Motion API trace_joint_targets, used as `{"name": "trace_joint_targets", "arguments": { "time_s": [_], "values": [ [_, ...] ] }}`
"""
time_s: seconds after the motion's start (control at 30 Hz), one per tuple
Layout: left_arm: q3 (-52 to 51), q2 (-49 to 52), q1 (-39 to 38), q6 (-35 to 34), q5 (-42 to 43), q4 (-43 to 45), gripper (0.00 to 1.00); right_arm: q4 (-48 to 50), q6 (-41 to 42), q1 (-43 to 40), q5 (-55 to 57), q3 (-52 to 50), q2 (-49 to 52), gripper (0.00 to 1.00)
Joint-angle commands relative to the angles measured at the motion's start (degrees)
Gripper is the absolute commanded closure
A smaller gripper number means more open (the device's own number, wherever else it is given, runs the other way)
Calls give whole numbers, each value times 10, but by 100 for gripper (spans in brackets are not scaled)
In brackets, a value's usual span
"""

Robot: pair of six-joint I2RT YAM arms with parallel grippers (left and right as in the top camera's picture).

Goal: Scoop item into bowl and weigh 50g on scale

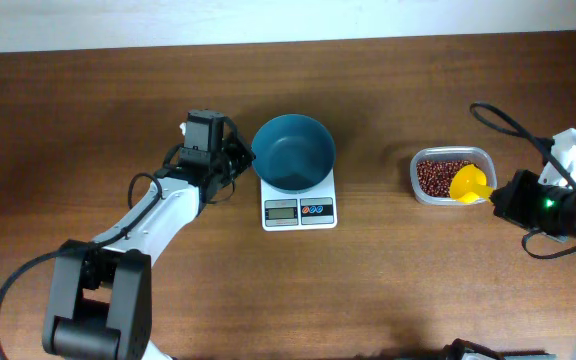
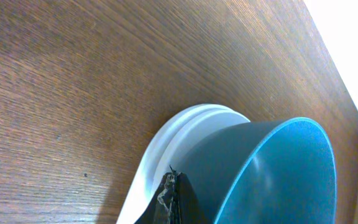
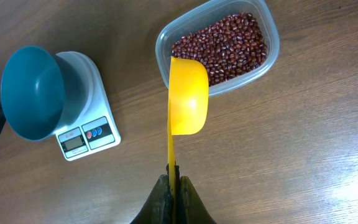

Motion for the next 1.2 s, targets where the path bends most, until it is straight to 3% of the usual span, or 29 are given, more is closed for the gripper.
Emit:
{"name": "trace_joint_targets", "arguments": {
  "time_s": [0.0,0.3,0.63,1.17],
  "values": [
    [5,2,-2,-13,12,2,100,2,-3,-3,-10,4,0,96],
    [5,2,-2,-11,-5,-10,100,2,-3,-3,-10,4,0,96],
    [5,2,-2,-58,4,-5,100,2,-3,-3,-9,4,0,96],
    [5,2,-3,-57,24,0,100,2,-3,-3,-9,4,0,96]
  ]
}}
